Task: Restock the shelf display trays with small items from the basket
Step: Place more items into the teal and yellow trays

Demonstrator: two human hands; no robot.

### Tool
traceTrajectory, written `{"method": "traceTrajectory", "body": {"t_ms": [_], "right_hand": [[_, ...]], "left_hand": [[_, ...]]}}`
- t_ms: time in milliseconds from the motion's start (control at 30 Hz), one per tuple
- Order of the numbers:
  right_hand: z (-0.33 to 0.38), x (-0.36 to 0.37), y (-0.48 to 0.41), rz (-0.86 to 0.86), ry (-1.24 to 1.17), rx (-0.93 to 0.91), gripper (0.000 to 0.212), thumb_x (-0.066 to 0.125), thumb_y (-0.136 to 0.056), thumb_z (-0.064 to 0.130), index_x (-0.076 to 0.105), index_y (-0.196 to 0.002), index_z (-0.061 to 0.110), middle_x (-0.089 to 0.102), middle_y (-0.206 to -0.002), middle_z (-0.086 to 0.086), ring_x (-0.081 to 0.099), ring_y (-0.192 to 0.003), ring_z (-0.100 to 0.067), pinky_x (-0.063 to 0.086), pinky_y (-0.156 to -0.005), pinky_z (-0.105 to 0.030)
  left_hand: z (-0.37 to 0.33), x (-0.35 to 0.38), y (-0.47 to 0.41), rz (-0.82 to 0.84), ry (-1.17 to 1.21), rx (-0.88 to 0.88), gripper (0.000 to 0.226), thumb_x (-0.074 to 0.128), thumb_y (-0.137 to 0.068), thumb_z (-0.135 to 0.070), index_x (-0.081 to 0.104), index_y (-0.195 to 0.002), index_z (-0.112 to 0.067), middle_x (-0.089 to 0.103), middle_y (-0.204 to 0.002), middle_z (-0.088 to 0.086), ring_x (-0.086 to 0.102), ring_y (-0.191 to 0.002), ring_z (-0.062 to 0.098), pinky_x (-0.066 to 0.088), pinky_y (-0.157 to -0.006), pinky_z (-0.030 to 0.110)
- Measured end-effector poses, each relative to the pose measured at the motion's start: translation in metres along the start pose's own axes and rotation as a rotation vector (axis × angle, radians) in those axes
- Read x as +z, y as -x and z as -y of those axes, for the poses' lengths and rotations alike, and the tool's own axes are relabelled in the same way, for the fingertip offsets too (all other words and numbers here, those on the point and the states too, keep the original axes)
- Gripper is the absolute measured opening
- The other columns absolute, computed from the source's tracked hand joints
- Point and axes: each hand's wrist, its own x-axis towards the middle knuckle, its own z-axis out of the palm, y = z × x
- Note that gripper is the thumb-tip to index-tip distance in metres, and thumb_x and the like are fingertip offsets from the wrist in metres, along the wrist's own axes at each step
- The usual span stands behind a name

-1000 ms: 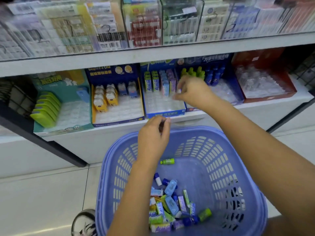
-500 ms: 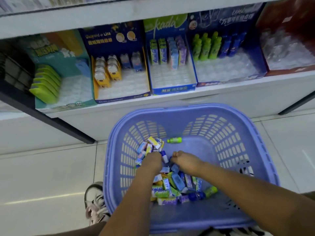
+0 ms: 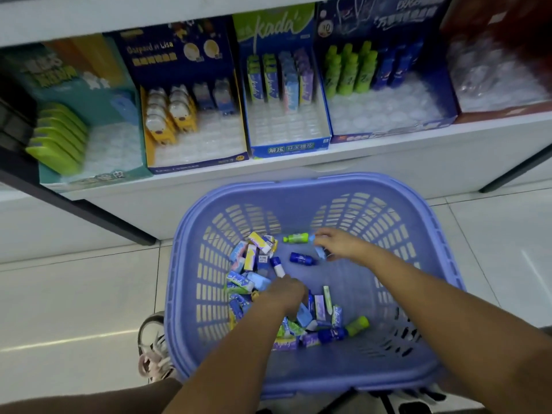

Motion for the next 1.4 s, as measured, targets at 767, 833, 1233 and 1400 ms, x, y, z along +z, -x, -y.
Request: {"method": "traceTrajectory", "body": {"t_ms": [767,833,1233,1400], "right_hand": [[0.249,0.013,0.095,-0.124,-0.032,-0.717,0.015,0.069,-0.083,0.013,0.062,-0.095,0.021,0.062,-0.081,-0.004,0.056,-0.058,-0.005,0.047,-0.054,-0.019],[0.280,0.033,0.087,-0.230,-0.012,-0.842,0.019,0.069,-0.083,0.007,0.059,-0.095,0.018,0.062,-0.082,-0.011,0.060,-0.060,-0.009,0.053,-0.057,-0.022],[0.367,0.106,-0.007,-0.423,0.652,-0.979,0.023,0.064,-0.081,0.005,0.062,-0.104,0.003,0.066,-0.105,-0.014,0.060,-0.098,-0.027,0.047,-0.081,-0.030],[0.361,0.110,-0.014,-0.526,0.675,-1.026,0.022,0.071,-0.077,0.010,0.070,-0.098,0.006,0.070,-0.101,-0.012,0.062,-0.093,-0.027,0.042,-0.077,-0.025]], "left_hand": [[0.103,-0.123,0.186,-1.041,1.988,0.131,0.037,0.035,-0.101,-0.036,0.059,-0.093,-0.010,0.055,-0.053,-0.001,0.043,-0.042,0.007,0.045,-0.047,0.018],[0.110,-0.120,0.198,-1.230,1.945,0.102,0.034,0.041,-0.100,-0.037,0.062,-0.089,-0.011,0.053,-0.056,-0.003,0.043,-0.047,0.007,0.044,-0.051,0.018],[0.142,-0.103,0.213,-1.539,1.971,-0.010,0.013,0.057,-0.093,-0.021,0.065,-0.084,-0.015,0.053,-0.066,-0.002,0.048,-0.059,0.009,0.051,-0.057,0.017],[0.147,-0.100,0.210,-1.554,1.921,-0.027,0.013,0.056,-0.094,-0.022,0.063,-0.084,-0.016,0.054,-0.065,-0.005,0.050,-0.061,0.008,0.051,-0.061,0.019]]}}
